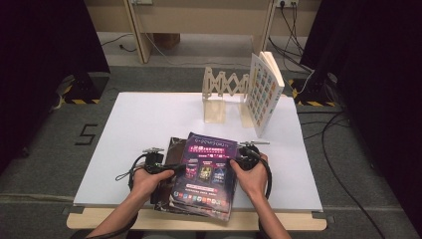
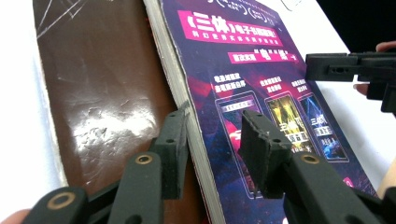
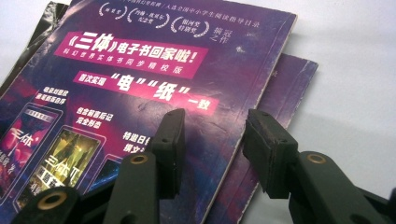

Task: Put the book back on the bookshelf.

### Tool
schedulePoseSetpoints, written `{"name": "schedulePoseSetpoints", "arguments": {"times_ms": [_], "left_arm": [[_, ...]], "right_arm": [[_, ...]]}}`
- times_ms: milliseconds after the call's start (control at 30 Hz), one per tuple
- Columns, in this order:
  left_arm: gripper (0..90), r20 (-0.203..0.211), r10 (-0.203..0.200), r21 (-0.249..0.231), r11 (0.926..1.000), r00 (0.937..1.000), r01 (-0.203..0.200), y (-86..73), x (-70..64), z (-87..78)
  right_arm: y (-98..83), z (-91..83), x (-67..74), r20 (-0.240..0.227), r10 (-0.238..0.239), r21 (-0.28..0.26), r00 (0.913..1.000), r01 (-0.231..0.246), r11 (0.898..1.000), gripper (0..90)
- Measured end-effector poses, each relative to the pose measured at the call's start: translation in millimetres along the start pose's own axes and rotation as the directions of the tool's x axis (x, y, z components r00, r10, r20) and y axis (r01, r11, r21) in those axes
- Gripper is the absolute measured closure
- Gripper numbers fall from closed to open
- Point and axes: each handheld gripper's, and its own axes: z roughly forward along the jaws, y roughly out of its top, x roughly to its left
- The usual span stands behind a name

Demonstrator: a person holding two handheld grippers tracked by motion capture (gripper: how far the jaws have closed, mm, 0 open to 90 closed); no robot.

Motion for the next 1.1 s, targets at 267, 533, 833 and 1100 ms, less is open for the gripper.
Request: {"name": "schedulePoseSetpoints", "arguments": {"times_ms": [267, 533, 833, 1100], "left_arm": [[62.8, -0.032, 0.009, -0.008, 0.9999, 0.9995, -0.009, -0.5, 5.4, -3.1], [67.0, -0.043, 0.019, -0.006, 0.9998, 0.9989, -0.019, 0.7, 5.7, -4.4], [66.7, -0.046, 0.022, -0.009, 0.9997, 0.9987, -0.022, -0.1, 5.6, -3.9], [66.5, -0.051, 0.037, -0.009, 0.9992, 0.998, -0.038, 0.0, 4.5, -3.7]], "right_arm": [[-0.5, 1.0, 4.6, -0.036, 0.002, 0.016, 0.9994, -0.001, 1.0, 59.3], [24.5, 4.2, -10.5, -0.048, 0.007, -0.002, 0.9988, -0.007, 1.0, 56.9], [52.3, 21.2, -24.1, -0.031, 0.028, -0.008, 0.9991, -0.028, 1.0, 52.9], [59.3, 34.9, -26.9, -0.049, 0.039, 0.008, 0.9981, -0.038, 0.999, 51.6]]}}
